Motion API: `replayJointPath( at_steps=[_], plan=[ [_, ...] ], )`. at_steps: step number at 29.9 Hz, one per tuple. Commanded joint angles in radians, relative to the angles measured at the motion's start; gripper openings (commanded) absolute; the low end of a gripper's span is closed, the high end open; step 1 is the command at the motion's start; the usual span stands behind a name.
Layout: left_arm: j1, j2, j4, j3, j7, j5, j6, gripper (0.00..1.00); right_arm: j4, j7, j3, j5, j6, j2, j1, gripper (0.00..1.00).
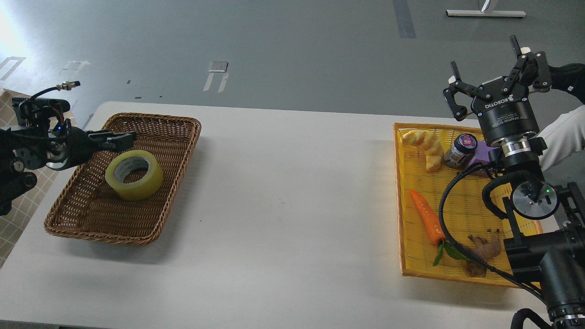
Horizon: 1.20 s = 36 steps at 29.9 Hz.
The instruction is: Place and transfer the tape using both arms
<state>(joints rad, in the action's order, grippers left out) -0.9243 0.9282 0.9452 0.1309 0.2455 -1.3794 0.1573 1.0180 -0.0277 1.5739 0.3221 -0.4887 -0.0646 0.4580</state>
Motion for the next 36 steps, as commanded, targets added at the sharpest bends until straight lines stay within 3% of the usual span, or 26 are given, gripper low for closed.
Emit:
replayJointPath(
  at_steps=[1,8,12,15,27,36],
  plan=[
    [-0.109,0.000,0.004,0.001,0.017,0.121,0.034,0.79,0.001,0.000,0.001,0.000,0.000,-0.001,-0.002,1.00],
    [-0.254,-0.035,0.006,0.015,0.017,0.466,0.133,0.80,0.004,0.000,0.002,0.000,0.000,-0.001,-0.002,1.00],
    [-0.280,-0.077,0.006,0.024,0.017,0.722,0.192,0.91,0.008,0.000,0.002,0.000,0.000,-0.001,-0.002,1.00],
    [-0.280,-0.103,0.004,0.061,0.017,0.839,0.205,0.97,0.011,0.000,0.003,0.000,0.000,-0.001,0.001,1.00],
    [-0.251,-0.262,0.004,0.225,0.020,1.000,0.211,0.98,0.014,0.000,0.011,0.000,0.000,-0.009,0.010,1.00],
    [-0.137,-0.431,0.004,0.435,0.020,1.051,0.225,0.98,0.014,0.002,0.009,0.000,0.000,-0.014,0.027,1.00]
  ],
)
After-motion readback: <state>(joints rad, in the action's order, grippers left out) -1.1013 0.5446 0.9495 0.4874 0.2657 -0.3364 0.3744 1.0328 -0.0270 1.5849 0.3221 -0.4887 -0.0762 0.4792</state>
